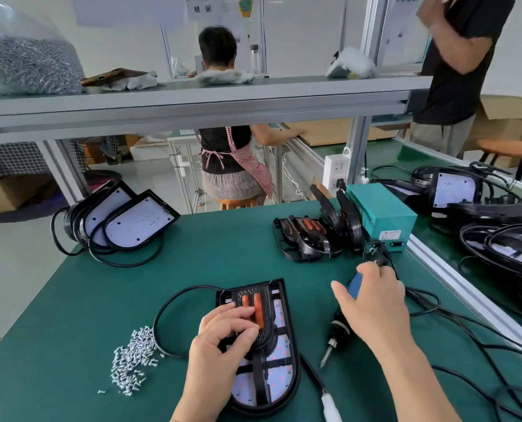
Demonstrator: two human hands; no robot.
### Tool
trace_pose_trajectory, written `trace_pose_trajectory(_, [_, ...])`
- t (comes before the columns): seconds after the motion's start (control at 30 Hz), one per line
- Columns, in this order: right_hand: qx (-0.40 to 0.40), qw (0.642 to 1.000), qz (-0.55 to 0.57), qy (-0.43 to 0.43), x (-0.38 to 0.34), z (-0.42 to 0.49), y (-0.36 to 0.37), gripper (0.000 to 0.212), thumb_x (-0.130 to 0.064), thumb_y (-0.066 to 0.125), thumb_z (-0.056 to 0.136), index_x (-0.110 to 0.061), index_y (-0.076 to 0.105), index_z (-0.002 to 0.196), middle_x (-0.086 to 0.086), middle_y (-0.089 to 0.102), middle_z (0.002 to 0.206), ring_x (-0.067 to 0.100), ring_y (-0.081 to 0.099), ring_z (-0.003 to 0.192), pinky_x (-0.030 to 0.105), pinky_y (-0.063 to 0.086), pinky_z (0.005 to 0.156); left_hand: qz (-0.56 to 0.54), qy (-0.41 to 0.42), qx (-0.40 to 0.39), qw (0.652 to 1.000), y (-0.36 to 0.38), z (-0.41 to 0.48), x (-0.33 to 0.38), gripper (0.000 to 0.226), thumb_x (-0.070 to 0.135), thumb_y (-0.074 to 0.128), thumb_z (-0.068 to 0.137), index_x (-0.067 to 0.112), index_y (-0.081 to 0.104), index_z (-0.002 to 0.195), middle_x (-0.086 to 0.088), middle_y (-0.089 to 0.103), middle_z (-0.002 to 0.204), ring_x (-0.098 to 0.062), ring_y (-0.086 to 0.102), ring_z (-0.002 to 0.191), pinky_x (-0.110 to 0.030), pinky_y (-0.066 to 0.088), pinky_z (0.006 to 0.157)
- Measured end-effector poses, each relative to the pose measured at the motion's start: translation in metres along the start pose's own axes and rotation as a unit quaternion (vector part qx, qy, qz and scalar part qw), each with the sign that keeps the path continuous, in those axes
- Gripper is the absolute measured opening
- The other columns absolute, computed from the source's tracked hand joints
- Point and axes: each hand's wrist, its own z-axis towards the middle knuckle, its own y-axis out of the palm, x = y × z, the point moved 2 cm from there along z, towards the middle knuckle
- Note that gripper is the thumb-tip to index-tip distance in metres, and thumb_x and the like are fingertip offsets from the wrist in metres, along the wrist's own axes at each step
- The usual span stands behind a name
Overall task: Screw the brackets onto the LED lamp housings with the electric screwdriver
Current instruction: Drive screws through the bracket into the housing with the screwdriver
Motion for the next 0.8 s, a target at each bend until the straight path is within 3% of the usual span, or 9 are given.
trace_pose_trajectory(0.13, [-0.037,0.998,0.024,0.052,0.006,-0.010,0.003,0.085,-0.050,0.072,0.088,-0.016,0.024,0.150,0.014,0.041,0.130,0.038,0.053,0.102,0.043,0.048,0.081,-0.023,-0.015,0.002,1.000,-0.001,-0.003,-0.001,0.032,0.002,0.079,0.081,0.031,0.078,0.069,0.023,0.074,0.102,0.007,0.049,0.121,0.001,0.043,0.080])
trace_pose_trajectory(0.2, [-0.059,0.996,0.015,0.066,0.006,-0.008,0.001,0.100,-0.055,0.071,0.088,-0.014,0.011,0.157,0.019,0.048,0.135,0.041,0.055,0.113,0.044,0.047,0.088,-0.024,-0.011,0.004,1.000,-0.002,-0.004,-0.002,0.032,0.002,0.079,0.081,0.032,0.077,0.070,0.022,0.074,0.103,0.006,0.050,0.123,-0.001,0.041,0.086])
trace_pose_trajectory(0.27, [-0.067,0.996,-0.020,0.063,0.003,-0.007,0.001,0.108,-0.060,0.069,0.087,-0.014,0.003,0.159,0.021,0.052,0.134,0.041,0.055,0.118,0.044,0.047,0.092,-0.031,-0.015,0.002,0.999,-0.002,-0.004,-0.004,0.033,0.000,0.079,0.081,0.032,0.077,0.069,0.020,0.074,0.104,0.005,0.049,0.123,-0.005,0.046,0.083])
trace_pose_trajectory(0.4, [-0.082,0.991,-0.084,0.057,-0.010,-0.006,0.003,0.116,-0.065,0.069,0.084,-0.016,-0.004,0.160,0.020,0.051,0.132,0.037,0.058,0.112,0.039,0.048,0.084,-0.034,-0.022,0.004,0.999,0.000,-0.004,-0.004,0.031,0.001,0.079,0.081,0.028,0.074,0.066,0.021,0.073,0.104,0.004,0.049,0.123,-0.001,0.045,0.077])
trace_pose_trajectory(0.5, [-0.099,0.989,-0.074,0.076,-0.016,-0.004,0.007,0.108,-0.048,0.073,0.087,-0.016,-0.001,0.159,0.022,0.048,0.132,0.033,0.052,0.096,0.037,0.045,0.079,-0.044,-0.029,0.004,0.999,-0.001,-0.005,-0.004,0.031,0.002,0.078,0.082,0.027,0.072,0.065,0.020,0.073,0.104,0.005,0.048,0.123,0.001,0.044,0.074])
trace_pose_trajectory(0.6, [-0.087,0.991,-0.004,0.100,-0.013,-0.006,0.012,0.104,-0.034,0.071,0.085,-0.019,0.000,0.159,0.021,0.046,0.128,0.030,0.044,0.090,0.036,0.040,0.075,-0.034,-0.023,-0.002,0.999,-0.002,-0.005,-0.005,0.030,0.004,0.078,0.083,0.030,0.073,0.068,0.022,0.072,0.106,0.005,0.048,0.125,0.000,0.037,0.088])
trace_pose_trajectory(0.73, [-0.037,0.980,0.147,0.127,0.000,-0.011,0.012,0.098,-0.030,0.068,0.082,-0.025,0.007,0.158,0.009,0.057,0.108,0.025,0.058,0.085,0.034,0.042,0.066,-0.055,-0.029,-0.003,0.998,-0.003,-0.003,-0.006,0.032,0.003,0.078,0.083,0.031,0.074,0.067,0.020,0.073,0.105,0.005,0.048,0.124,0.001,0.043,0.079])
trace_pose_trajectory(0.8, [-0.025,0.950,0.262,0.167,0.007,-0.011,0.009,0.091,-0.022,0.069,0.081,-0.026,0.016,0.156,0.004,0.060,0.097,0.020,0.059,0.079,0.033,0.041,0.060,-0.048,-0.023,-0.005,0.999,-0.002,-0.003,-0.007,0.032,0.004,0.078,0.083,0.033,0.074,0.068,0.021,0.073,0.105,0.005,0.048,0.124,0.001,0.041,0.081])
